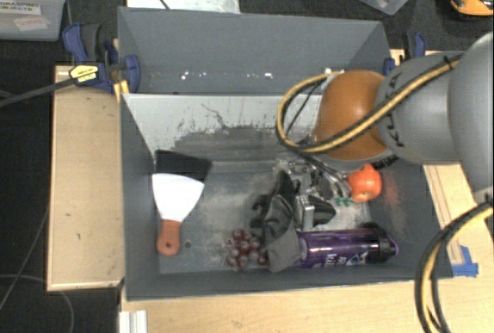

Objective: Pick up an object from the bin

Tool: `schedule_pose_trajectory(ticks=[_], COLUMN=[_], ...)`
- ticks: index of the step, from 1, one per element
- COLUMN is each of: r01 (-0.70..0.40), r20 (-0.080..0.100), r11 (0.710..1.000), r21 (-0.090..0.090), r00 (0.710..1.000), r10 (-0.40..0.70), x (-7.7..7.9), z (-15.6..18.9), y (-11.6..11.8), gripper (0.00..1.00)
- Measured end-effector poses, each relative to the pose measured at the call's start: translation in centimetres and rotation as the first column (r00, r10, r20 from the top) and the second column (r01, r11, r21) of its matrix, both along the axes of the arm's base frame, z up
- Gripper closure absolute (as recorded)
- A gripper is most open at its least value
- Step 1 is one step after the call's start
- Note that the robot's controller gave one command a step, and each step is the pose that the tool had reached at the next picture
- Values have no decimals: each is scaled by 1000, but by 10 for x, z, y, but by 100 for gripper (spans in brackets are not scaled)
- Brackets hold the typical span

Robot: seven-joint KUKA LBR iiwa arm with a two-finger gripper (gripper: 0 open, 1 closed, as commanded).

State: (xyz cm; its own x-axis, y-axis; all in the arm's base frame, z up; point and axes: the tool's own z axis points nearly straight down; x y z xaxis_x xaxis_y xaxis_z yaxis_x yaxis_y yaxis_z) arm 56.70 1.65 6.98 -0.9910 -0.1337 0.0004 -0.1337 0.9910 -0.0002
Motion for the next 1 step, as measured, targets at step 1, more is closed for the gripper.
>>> schedule_pose_trajectory(ticks=[1], r01=[99], r20=[26], r11=[995], r21=[-7], r00=[995], r10=[-99], x=[13], z=[64], y=[-149], gripper=[0])
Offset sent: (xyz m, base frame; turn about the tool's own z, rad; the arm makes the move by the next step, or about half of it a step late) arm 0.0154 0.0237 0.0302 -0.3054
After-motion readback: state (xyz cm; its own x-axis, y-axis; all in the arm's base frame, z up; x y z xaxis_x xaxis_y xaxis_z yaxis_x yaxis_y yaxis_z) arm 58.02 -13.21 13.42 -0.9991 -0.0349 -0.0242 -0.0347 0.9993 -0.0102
